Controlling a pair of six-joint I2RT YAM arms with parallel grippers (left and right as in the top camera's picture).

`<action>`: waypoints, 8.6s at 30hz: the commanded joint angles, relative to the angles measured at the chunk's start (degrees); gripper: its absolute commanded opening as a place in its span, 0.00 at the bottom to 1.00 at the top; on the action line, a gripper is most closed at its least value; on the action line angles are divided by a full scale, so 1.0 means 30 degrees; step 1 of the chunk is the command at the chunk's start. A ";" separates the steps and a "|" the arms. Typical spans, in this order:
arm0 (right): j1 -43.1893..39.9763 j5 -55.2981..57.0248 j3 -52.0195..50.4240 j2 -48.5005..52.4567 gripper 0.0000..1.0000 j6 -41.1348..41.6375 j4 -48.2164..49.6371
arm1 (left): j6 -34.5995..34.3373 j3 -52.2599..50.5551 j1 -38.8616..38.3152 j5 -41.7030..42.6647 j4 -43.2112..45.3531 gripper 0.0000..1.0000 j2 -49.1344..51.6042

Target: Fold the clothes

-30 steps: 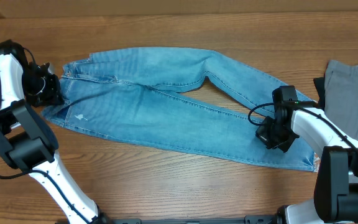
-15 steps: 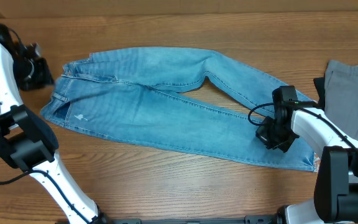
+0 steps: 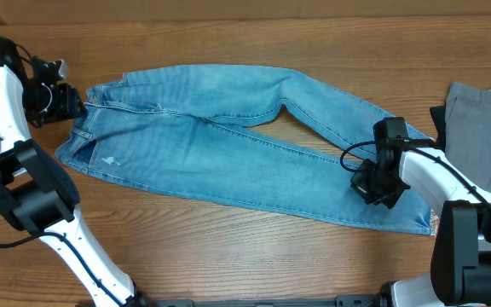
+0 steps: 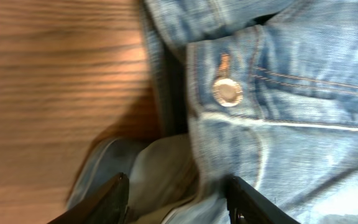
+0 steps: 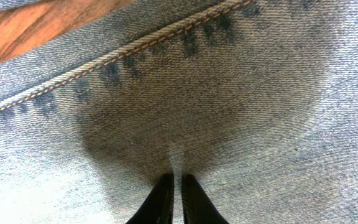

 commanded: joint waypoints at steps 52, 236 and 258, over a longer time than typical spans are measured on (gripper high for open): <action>-0.0160 0.0750 -0.0882 0.1005 0.11 -0.0058 0.0831 | -0.7344 0.0685 0.3315 -0.2601 0.3147 0.63 -0.2892; -0.4000 0.1362 0.9151 0.8087 0.04 -0.6069 -0.0481 | -1.5234 -0.1785 -0.0401 0.0991 1.0025 0.50 0.2033; -0.4000 0.1370 0.9143 0.8087 0.04 -0.6076 0.0015 | -1.4899 -0.1712 -0.0226 0.3075 1.1132 0.07 0.2025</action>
